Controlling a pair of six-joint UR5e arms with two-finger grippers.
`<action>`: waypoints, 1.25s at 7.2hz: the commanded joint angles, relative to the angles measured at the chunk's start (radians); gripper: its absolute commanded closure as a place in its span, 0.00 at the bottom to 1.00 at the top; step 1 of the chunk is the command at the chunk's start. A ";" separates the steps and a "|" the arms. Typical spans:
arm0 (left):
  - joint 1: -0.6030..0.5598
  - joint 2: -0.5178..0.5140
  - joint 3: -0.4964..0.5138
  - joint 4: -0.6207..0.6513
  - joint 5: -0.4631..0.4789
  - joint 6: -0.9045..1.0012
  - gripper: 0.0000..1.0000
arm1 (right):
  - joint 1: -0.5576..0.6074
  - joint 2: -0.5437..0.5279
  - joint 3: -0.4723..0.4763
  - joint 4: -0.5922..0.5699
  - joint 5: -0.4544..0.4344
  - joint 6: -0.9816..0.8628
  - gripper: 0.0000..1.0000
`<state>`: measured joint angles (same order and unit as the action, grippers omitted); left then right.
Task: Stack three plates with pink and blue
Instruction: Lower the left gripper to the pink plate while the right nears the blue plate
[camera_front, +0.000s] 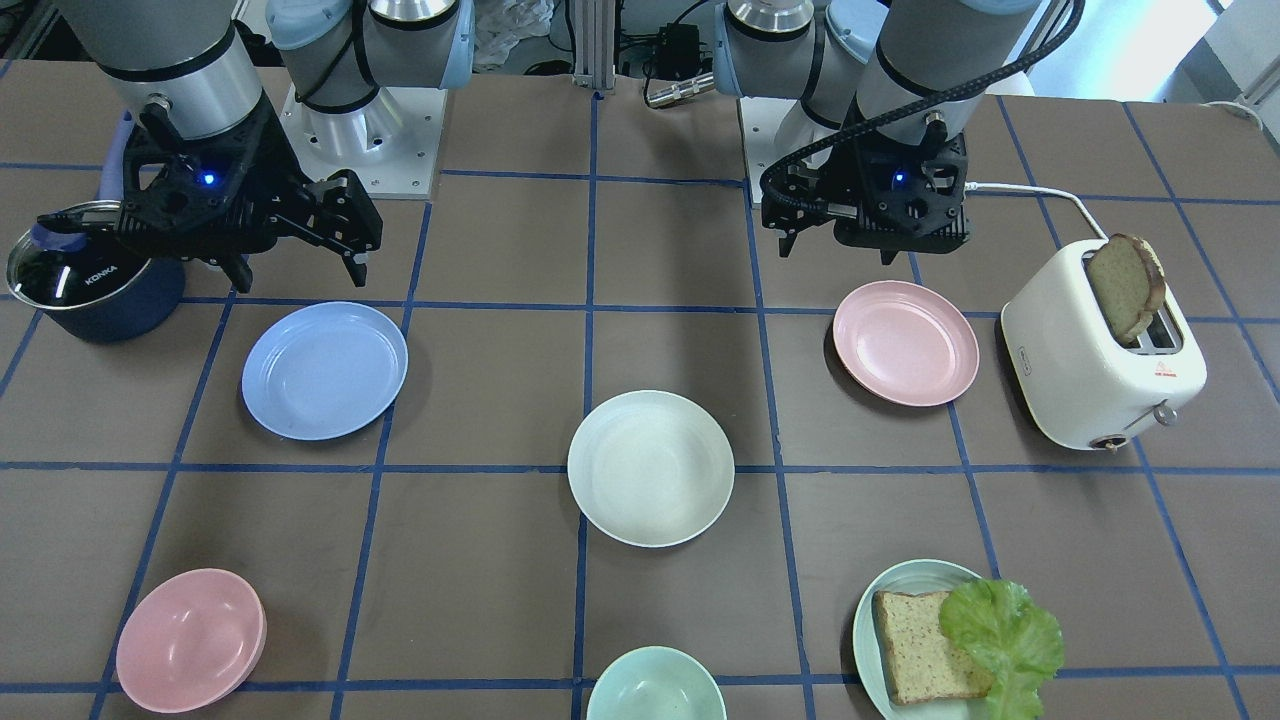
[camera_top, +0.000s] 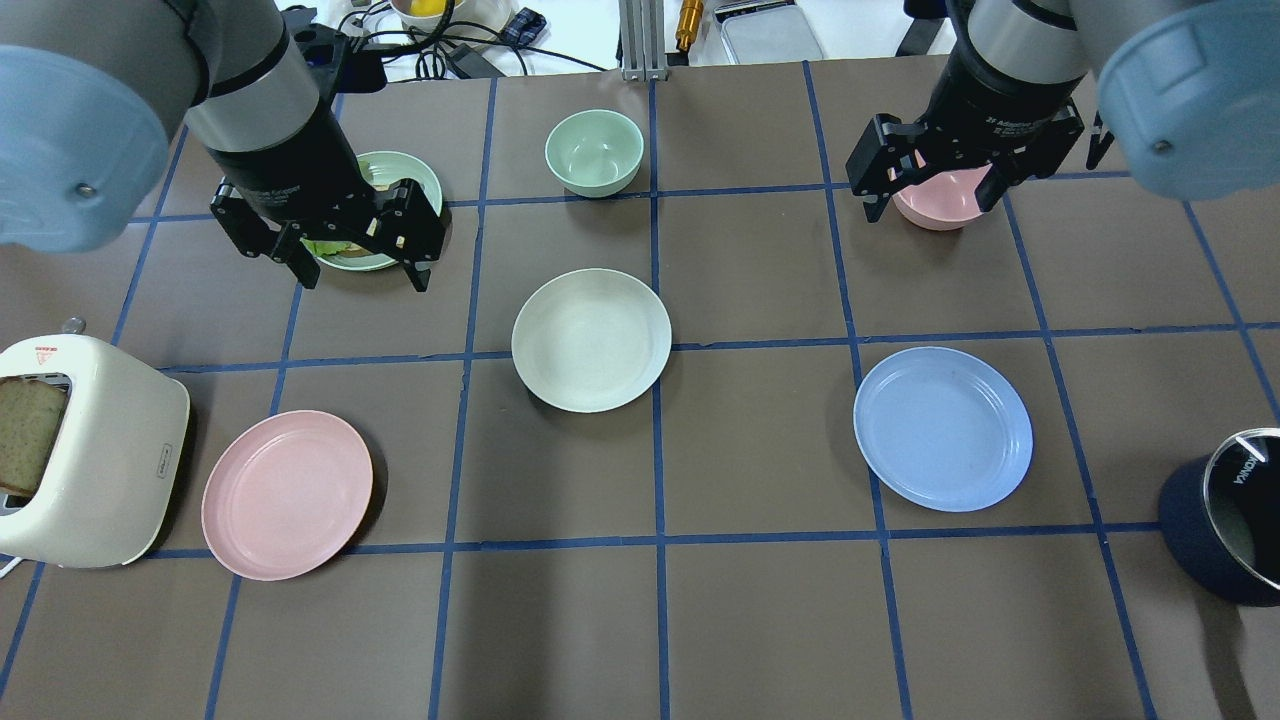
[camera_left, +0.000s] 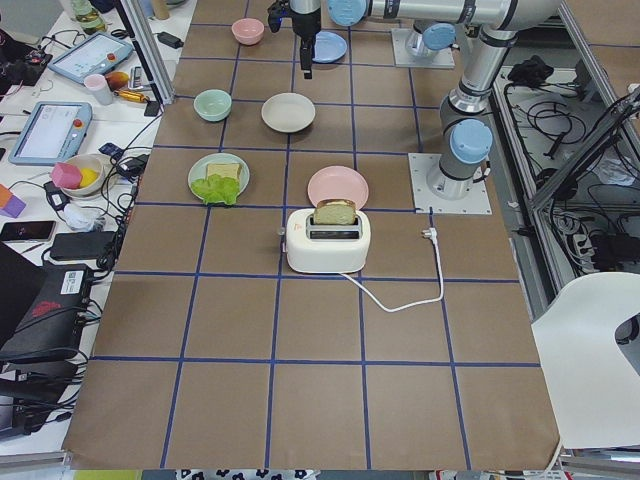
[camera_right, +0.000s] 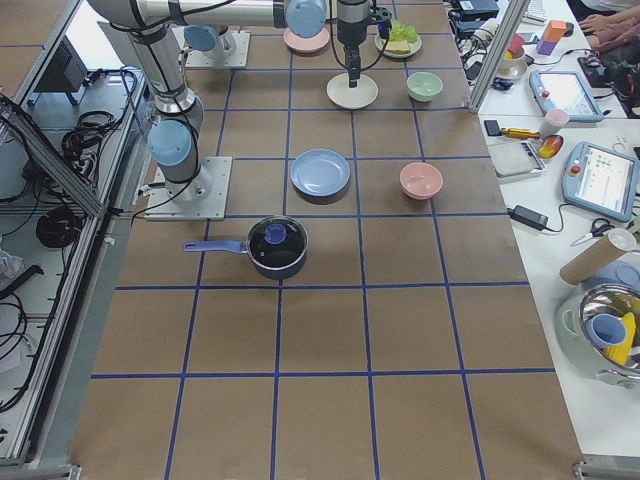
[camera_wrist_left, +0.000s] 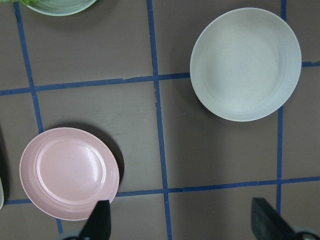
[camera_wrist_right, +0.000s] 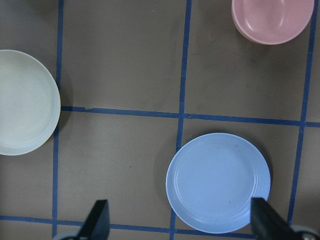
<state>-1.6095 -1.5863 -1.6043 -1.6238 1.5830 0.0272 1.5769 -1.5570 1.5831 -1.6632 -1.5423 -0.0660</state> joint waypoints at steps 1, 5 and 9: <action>0.043 -0.017 -0.182 0.133 0.003 0.003 0.00 | 0.000 0.000 0.000 -0.001 -0.001 0.000 0.00; 0.112 0.002 -0.486 0.402 0.098 0.178 0.00 | -0.093 0.000 0.073 -0.009 0.016 -0.023 0.00; 0.169 -0.069 -0.663 0.627 0.120 0.227 0.00 | -0.291 0.055 0.424 -0.411 0.004 -0.126 0.00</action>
<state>-1.4502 -1.6267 -2.2452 -1.0183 1.6981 0.2499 1.3461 -1.5406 1.8935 -1.9241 -1.5418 -0.1557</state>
